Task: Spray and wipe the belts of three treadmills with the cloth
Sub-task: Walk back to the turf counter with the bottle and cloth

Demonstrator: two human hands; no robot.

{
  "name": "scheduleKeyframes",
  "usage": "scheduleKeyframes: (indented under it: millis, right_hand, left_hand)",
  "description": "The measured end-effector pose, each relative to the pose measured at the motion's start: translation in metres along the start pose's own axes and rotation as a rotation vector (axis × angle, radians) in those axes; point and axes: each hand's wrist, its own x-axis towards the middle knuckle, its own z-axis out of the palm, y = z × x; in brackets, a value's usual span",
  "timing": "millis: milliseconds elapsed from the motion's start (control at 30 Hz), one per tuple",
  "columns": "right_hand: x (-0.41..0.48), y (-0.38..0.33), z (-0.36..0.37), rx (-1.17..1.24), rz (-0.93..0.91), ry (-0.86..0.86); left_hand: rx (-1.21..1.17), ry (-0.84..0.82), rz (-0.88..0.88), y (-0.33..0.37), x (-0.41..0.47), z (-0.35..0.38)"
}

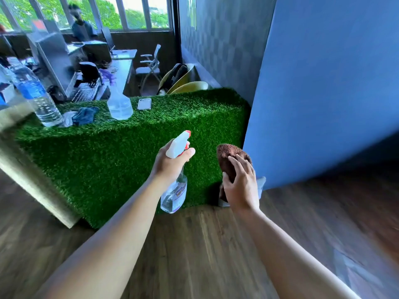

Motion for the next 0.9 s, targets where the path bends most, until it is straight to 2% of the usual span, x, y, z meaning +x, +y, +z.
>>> scheduleKeyframes:
  millis: [300, 667, 900]
  right_hand:
    - [0.127, 0.019, 0.059, -0.012, 0.003, 0.092]
    - [0.309, 0.073, 0.11, -0.04, 0.027, 0.154]
    - [0.39, 0.097, 0.128, -0.063, 0.044, 0.17]
  left_hand:
    - [-0.029, -0.04, 0.054, -0.005, 0.148, 0.013]
    - [-0.079, -0.088, 0.097, -0.014, 0.343, 0.073]
    - [-0.13, -0.112, 0.106, -0.016, 0.439, 0.109]
